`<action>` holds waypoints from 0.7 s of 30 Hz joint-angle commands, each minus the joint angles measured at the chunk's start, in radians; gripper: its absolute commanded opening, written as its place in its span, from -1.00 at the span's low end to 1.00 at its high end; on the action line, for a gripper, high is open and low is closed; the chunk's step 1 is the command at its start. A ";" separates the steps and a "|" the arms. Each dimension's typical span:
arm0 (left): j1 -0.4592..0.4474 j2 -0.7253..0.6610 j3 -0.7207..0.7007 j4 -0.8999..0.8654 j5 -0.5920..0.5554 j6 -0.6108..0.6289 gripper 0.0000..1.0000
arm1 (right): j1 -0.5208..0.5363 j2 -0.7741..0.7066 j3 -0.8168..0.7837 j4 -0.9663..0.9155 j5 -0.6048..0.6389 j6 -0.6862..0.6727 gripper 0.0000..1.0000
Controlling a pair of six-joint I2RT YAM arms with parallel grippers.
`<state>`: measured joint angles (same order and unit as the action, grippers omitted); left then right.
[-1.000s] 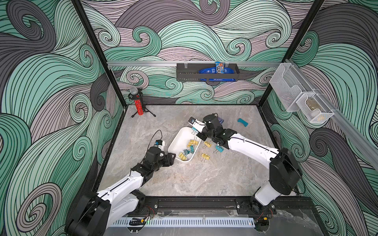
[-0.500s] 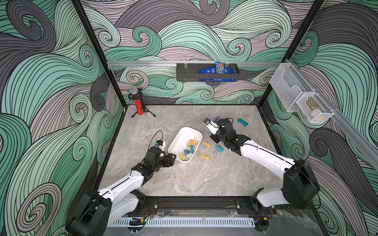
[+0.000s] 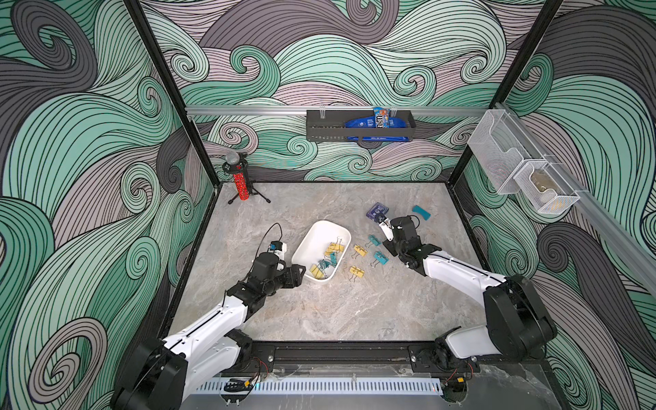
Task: Take out the binder clips from the storage box
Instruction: Place the binder clip at the center of the board.
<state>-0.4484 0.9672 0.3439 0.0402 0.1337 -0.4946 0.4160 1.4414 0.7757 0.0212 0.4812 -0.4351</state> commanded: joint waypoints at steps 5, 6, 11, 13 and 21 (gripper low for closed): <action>-0.004 -0.039 0.025 -0.029 -0.002 0.018 0.45 | -0.008 0.001 -0.019 0.072 0.034 0.008 -0.95; -0.006 -0.037 0.026 -0.028 0.003 0.016 0.45 | -0.008 0.011 -0.021 0.073 0.036 0.012 -0.95; -0.005 -0.030 0.032 -0.039 0.010 0.018 0.45 | -0.007 0.047 -0.038 0.078 0.029 0.033 -0.95; -0.004 -0.032 0.032 -0.038 0.010 0.019 0.45 | -0.006 0.062 -0.049 0.080 0.028 0.041 -0.95; -0.005 -0.040 0.027 -0.040 0.012 0.017 0.45 | -0.003 0.103 -0.054 0.080 0.042 0.049 -0.95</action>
<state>-0.4484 0.9382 0.3439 0.0135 0.1360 -0.4889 0.4145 1.5448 0.7261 0.0826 0.5045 -0.4042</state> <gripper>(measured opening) 0.727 0.046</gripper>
